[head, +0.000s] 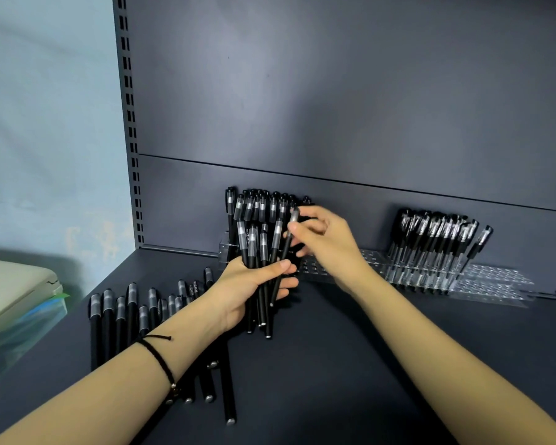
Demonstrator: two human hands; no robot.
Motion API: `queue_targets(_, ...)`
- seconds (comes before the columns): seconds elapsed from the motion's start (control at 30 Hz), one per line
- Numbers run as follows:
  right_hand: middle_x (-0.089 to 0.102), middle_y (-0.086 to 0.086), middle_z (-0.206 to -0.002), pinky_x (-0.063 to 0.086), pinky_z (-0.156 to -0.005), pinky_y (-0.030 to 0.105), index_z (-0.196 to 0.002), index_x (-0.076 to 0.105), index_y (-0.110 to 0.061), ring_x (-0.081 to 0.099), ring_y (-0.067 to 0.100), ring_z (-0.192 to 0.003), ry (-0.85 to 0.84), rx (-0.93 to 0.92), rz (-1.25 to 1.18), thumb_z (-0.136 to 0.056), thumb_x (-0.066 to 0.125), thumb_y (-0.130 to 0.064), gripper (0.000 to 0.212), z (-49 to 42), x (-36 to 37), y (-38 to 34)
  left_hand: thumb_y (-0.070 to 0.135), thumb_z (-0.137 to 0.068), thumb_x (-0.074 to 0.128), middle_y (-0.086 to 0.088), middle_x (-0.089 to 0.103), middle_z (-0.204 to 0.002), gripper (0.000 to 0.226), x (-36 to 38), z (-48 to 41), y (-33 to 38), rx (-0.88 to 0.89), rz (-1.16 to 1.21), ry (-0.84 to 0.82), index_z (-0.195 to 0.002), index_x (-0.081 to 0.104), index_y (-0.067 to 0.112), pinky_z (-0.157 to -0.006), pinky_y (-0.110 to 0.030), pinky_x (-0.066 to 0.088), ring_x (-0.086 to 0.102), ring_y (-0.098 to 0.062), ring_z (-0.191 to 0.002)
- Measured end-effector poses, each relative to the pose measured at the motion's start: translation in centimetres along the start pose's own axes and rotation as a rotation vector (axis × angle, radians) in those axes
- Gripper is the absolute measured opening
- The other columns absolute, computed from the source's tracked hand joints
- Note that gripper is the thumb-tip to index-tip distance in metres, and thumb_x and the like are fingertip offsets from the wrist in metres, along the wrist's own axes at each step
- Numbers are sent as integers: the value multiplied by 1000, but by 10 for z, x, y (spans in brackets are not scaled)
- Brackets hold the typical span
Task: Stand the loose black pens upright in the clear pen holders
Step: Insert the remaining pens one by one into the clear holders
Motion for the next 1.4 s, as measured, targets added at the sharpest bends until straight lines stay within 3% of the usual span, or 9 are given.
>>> queue_targets(0.13, 69, 5, -85, 54, -54, 20, -118, 48, -17, 64, 9, -62, 251, -33, -210, -97, 52, -3, 25, -21, -24, -1, 9, -86, 70, -14, 76, -93, 20, -3, -1, -1, -60, 31, 40, -102, 67, -1, -64, -29, 61, 75, -23, -76)
queue_targets(0.33, 68, 10, -84, 54, -54, 24, -112, 53, -24, 62, 13, -64, 507, -231, 88, -94, 58, -7, 25, -45, -56, 3, 11, -84, 72, -12, 76, -87, 20, -5, -4, -2, -97, 22, 78, -98, 68, -3, -62, -30, 61, 74, -21, -72)
queue_targets(0.6, 66, -7, -73, 58, -70, 45, -104, 57, -30, 68, 19, -68, 400, -246, 308, -90, 66, -17, 21, -52, -39, 19, 10, -83, 73, -8, 75, -76, 16, -6, -4, -3, -99, 9, 79, -95, 68, 0, -61, -30, 61, 73, -19, -65)
queue_targets(0.67, 68, -4, -77, 58, -71, 46, -104, 63, -26, 69, 18, -70, 370, -215, 348, -92, 63, -23, 12, -52, -37, 28, 10, -83, 73, -8, 75, -75, 15, -6, -4, -2, -99, 4, 78, -94, 68, 0, -61, -30, 61, 72, -18, -64)
queue_targets(0.8, 71, 15, -83, 57, -70, 48, -115, 68, -13, 68, 35, -73, 324, -140, 428, -101, 44, -37, 37, -45, -37, 37, 11, -84, 73, -7, 75, -75, 15, -5, -4, -2, -100, -11, 71, -94, 68, 1, -63, -31, 61, 72, -17, -64)
queue_targets(0.9, 71, 13, -97, 56, -77, 39, -134, 56, -22, 68, 33, -81, 282, -140, 448, -102, 41, -36, 38, -37, -35, 39, 15, -84, 73, -7, 74, -76, 20, -4, -3, -2, -99, -14, 57, -97, 67, 2, -62, -30, 61, 72, -17, -64)
queue_targets(1.03, 64, 0, -105, 42, -78, 26, -126, 61, -21, 56, 10, -86, 414, -235, 472, -100, 47, -28, 30, -20, -25, 29, 24, -86, 70, -7, 74, -80, 26, -1, -1, 0, -79, -17, -1, -105, 67, 6, -65, -30, 61, 70, -16, -65)
queue_targets(1.2, 69, -4, -94, 45, -74, 16, -97, 68, -26, 59, 10, -80, 105, -209, 290, -94, 60, -27, 9, 5, -1, 15, 26, -91, 63, -7, 75, -91, 26, 0, 1, -1, -22, -37, -88, -112, 68, 12, -69, -28, 59, 70, -15, -71)
queue_targets(1.4, 70, -3, -93, 45, -58, 17, -102, 63, -25, 63, 4, -73, -11, -34, 73, -90, 66, -17, 14, 10, 5, 15, 22, -91, 63, -10, 75, -98, 22, 0, 0, -1, -22, -44, -104, -110, 70, 12, -72, -29, 60, 72, -18, -77)
Point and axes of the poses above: each hand's wrist, its own z-axis away from the middle knuckle, its own x-axis out of the palm, y = z × x, the point moved 1 cm from there along -z, towards the middle knuckle
